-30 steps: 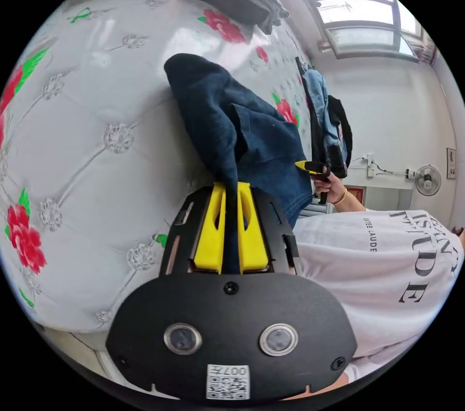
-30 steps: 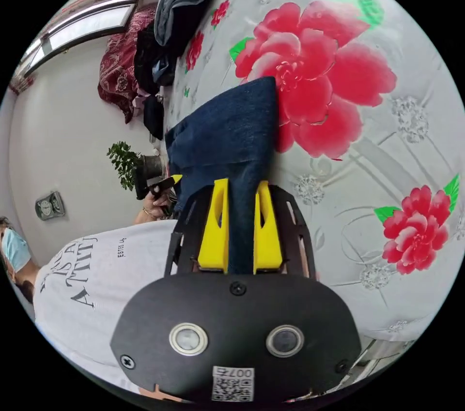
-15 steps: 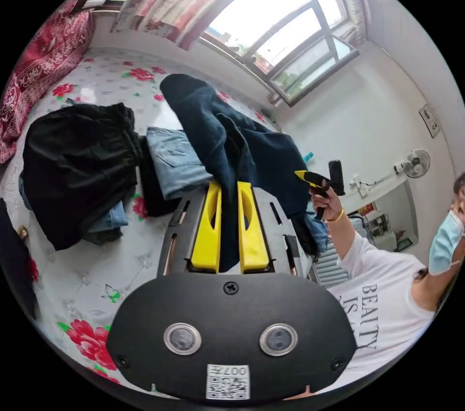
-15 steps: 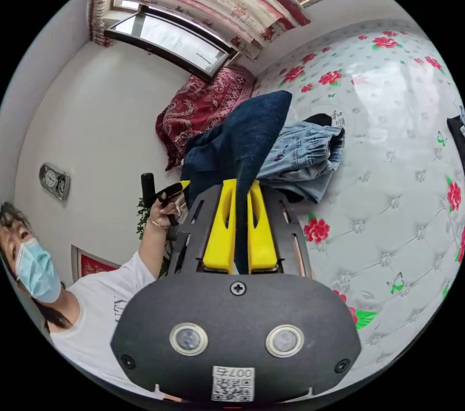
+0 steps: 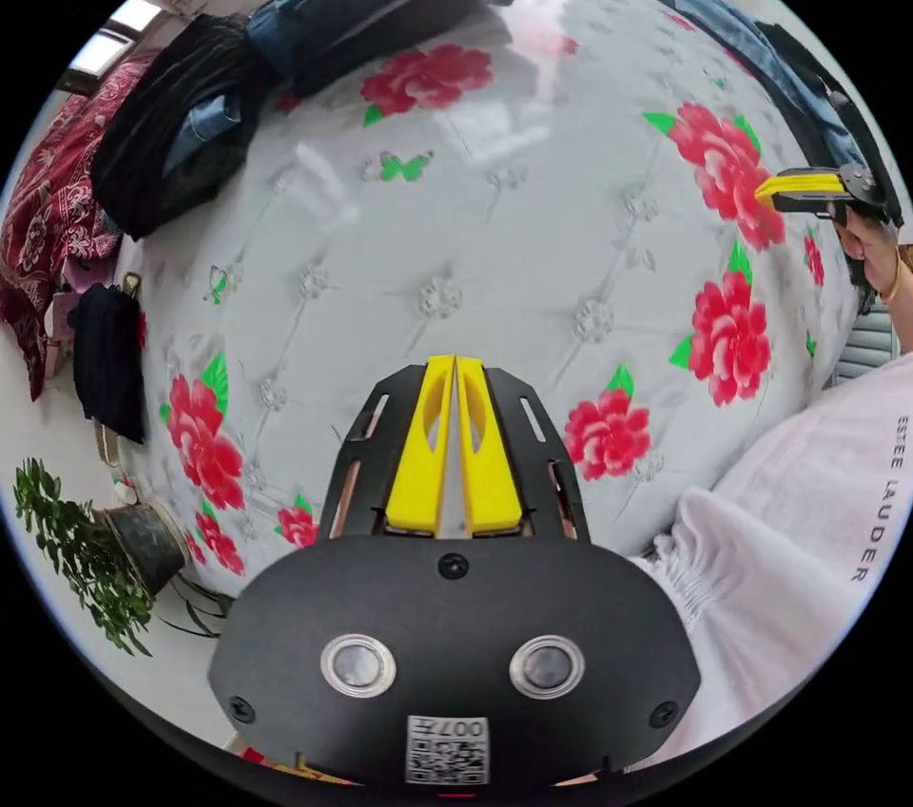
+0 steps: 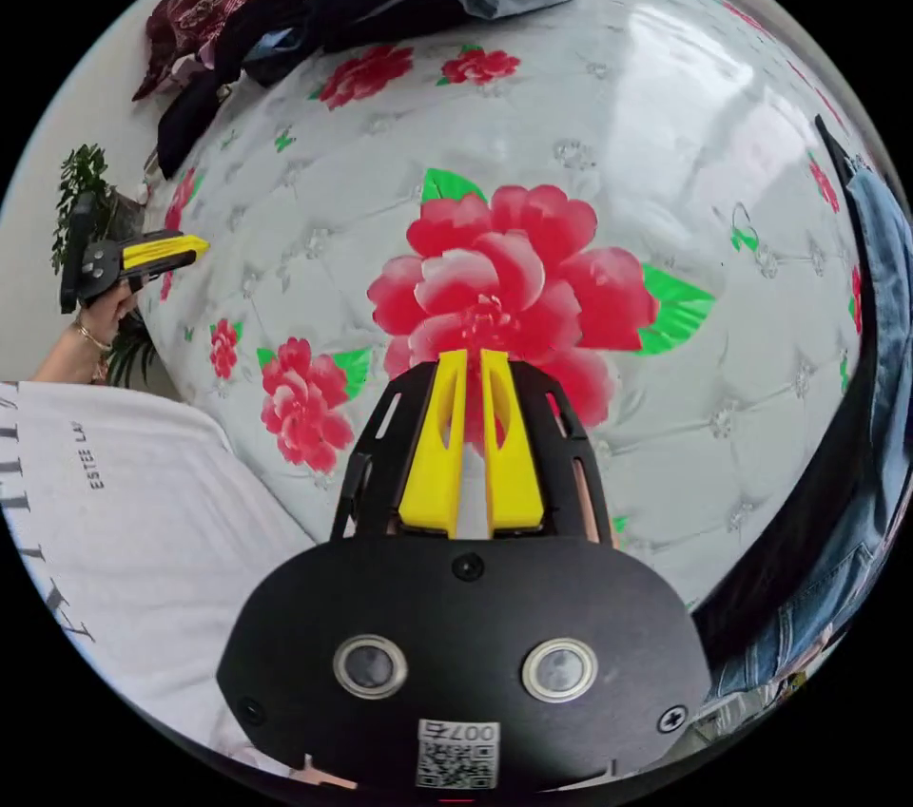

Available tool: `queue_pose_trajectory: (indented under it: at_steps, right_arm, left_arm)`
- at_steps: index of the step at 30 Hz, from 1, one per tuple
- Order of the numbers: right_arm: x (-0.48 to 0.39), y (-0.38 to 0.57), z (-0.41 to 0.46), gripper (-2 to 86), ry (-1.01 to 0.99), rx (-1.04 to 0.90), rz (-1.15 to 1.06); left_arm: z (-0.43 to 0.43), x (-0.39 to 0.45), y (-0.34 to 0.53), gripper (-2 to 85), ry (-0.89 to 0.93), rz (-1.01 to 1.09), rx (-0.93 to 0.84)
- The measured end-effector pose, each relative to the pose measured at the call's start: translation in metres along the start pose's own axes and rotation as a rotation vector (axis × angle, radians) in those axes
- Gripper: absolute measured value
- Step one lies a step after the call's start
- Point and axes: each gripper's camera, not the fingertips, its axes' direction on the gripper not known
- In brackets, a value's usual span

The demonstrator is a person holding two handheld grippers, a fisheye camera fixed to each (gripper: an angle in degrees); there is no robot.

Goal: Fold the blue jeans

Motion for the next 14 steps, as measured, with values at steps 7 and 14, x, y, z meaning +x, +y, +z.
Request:
queue_pose_trajectory:
  at_steps: [7,14]
  right_arm:
    - [-0.008,0.043,0.003,0.9,0.061,0.041,-0.085]
    - [0.047,0.052,-0.017,1.5,-0.125,0.114,0.04]
  left_arm:
    - [-0.002,0.066,-0.044,-1.0,0.065,0.057,-0.038]
    - [0.012,0.117,-0.106,-1.0,0.025,0.151,-0.112]
